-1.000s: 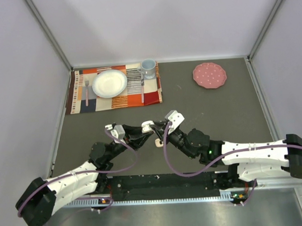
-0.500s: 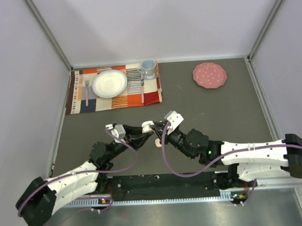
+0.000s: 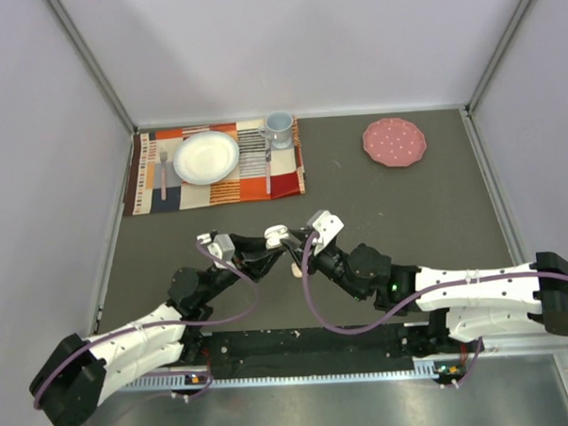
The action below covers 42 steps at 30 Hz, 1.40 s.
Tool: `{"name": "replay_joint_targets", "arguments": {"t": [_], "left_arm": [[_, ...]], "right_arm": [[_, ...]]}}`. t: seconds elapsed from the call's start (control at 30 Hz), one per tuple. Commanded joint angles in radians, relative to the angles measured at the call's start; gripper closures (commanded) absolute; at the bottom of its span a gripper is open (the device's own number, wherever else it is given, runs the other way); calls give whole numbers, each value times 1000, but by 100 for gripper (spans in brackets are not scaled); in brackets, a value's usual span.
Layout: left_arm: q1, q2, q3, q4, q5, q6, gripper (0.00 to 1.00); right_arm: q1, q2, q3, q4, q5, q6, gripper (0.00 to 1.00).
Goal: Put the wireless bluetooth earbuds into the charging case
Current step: Insert the right earbud into the right side groove of the charging case, then pick up the left earbud from the center of the board.
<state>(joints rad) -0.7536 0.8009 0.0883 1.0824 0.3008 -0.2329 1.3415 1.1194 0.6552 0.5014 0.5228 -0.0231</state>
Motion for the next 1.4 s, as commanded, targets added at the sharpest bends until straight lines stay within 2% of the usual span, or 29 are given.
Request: {"name": "replay_joint_targets", "arguments": {"t": [0.0, 0.07, 0.17, 0.23, 0.37, 0.5, 0.57, 0.7, 0.83, 0.93, 0.97, 1.07, 1.17, 1.3, 1.37], "left_arm": [[2, -14, 31, 100, -19, 4, 100], [2, -15, 30, 102, -19, 4, 100], [2, -14, 27, 100, -22, 4, 100], [2, -19, 25, 100, -25, 6, 100], [2, -22, 21, 97, -26, 10, 100], [2, -22, 18, 94, -26, 17, 100], [2, -23, 18, 93, -26, 20, 100], [2, -28, 18, 93, -25, 29, 100], [2, -35, 25, 96, -23, 52, 100], [2, -46, 51, 91, -26, 89, 100], [2, -54, 62, 83, -25, 108, 100], [2, -60, 105, 62, -20, 138, 100], [2, -62, 155, 50, -3, 179, 100], [3, -54, 199, 34, -22, 193, 100], [3, -51, 192, 56, -44, 170, 100]], "right_arm": [[21, -3, 23, -27, -6, 15, 65], [22, -10, 23, -27, -9, 15, 62], [21, -26, 24, -27, -3, 48, 49], [22, -49, 29, -32, 0, 63, 46], [21, -108, 47, -56, 9, 94, 27], [12, -174, 70, -96, 19, 124, 19], [-10, -210, 87, -138, 19, 140, 18], [-85, -248, 141, -297, -9, 271, 17], [-134, -263, 161, -371, -18, 333, 17], [-224, -259, 211, -486, -82, 446, 14], [-293, -253, 219, -535, -169, 498, 14], [-386, -234, 233, -584, -294, 561, 14], [-465, -202, 238, -636, -352, 595, 14], [-522, -147, 256, -693, -376, 655, 16], [-532, -96, 276, -750, -334, 710, 16]]}}
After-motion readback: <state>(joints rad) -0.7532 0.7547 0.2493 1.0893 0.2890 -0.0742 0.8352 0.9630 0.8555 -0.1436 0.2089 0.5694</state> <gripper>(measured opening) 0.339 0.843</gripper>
